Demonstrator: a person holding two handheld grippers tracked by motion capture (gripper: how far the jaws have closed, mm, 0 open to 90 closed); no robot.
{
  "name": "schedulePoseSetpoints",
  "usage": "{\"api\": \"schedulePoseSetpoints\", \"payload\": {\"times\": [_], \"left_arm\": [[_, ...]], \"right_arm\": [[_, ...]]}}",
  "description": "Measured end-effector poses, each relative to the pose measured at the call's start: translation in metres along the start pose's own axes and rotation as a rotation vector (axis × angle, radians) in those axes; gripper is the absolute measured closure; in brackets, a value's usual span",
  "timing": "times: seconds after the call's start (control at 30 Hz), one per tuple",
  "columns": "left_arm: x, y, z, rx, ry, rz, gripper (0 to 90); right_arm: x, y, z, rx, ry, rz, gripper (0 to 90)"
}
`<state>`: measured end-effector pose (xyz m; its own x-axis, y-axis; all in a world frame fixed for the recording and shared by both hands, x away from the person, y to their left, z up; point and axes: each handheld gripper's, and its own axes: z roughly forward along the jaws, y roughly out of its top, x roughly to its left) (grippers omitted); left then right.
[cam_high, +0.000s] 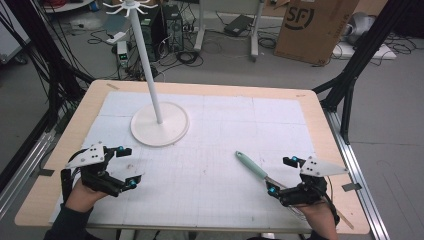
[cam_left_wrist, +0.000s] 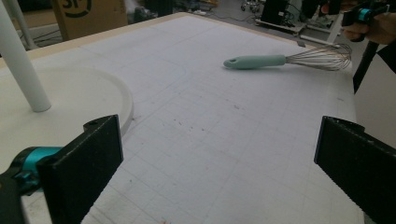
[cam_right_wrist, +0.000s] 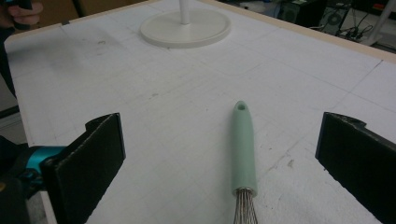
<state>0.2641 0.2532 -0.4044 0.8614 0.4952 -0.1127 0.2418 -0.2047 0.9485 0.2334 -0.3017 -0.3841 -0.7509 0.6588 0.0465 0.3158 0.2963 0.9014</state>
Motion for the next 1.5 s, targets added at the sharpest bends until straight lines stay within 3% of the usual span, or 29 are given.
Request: {"api": "schedulePoseSetpoints", "payload": {"times": [0.13, 0.37, 0.57, 0.73, 0.97, 1.5], "left_arm": [[0.000, -0.001, -0.001, -0.002, -0.002, -0.004, 1.8], [0.001, -0.002, 0.000, 0.006, -0.002, -0.006, 1.8], [0.001, -0.003, 0.002, 0.024, -0.001, -0.001, 1.7], [0.001, -0.003, 0.002, 0.026, 0.002, 0.000, 1.8], [0.000, -0.003, 0.003, 0.028, 0.000, -0.002, 1.8], [-0.001, -0.003, 0.004, 0.041, 0.002, -0.001, 1.8]], "right_arm": [[0.001, -0.001, 0.003, 0.019, 0.019, 0.005, 0.5], [0.001, 0.002, 0.000, 0.036, 0.006, 0.004, 0.5], [-0.003, 0.001, -0.001, 0.112, -0.013, -0.001, 0.5], [-0.007, 0.005, -0.002, 0.123, -0.011, 0.000, 0.5], [-0.011, 0.014, -0.002, 0.179, -0.036, -0.011, 0.5], [-0.019, 0.024, 0.001, 0.286, -0.037, -0.020, 0.5]]}}
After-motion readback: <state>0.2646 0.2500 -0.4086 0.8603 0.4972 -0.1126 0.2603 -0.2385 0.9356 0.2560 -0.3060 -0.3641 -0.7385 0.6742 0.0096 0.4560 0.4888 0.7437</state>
